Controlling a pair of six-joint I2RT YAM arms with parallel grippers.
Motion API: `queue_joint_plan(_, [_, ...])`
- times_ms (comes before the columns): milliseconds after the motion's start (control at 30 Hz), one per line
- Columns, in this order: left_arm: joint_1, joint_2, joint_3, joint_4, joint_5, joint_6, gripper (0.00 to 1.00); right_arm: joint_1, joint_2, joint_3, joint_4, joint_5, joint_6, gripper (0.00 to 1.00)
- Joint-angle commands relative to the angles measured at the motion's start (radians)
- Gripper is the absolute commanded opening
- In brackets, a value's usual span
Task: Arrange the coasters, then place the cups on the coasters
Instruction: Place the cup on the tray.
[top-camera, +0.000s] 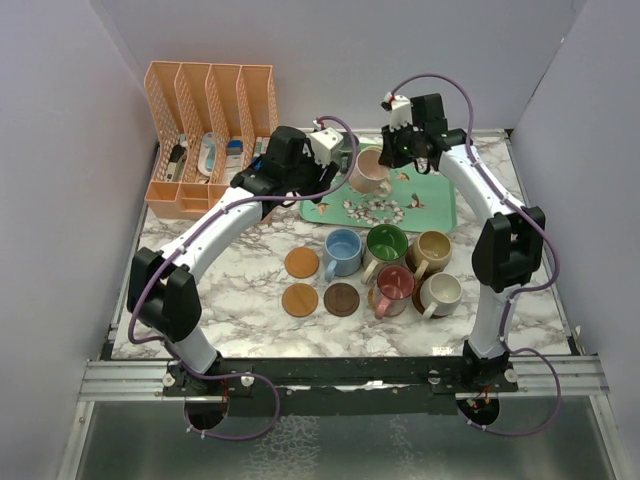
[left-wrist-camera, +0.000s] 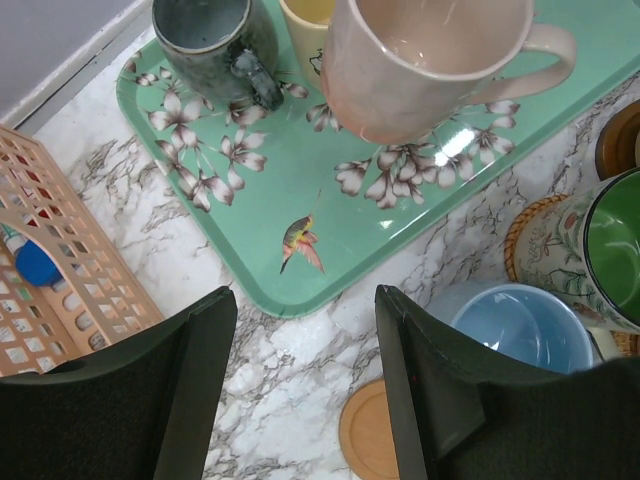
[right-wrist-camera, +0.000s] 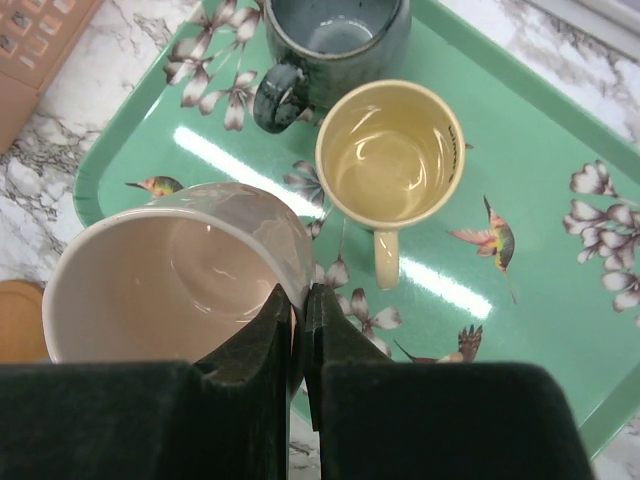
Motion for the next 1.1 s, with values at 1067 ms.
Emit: queue_joint_plan(1067, [0.005, -0.018, -0.060, 0.069, 0.060, -0.049, 0.61, -0.269, -0.043, -0.199, 0.190, 0.228, 0.258, 0.01])
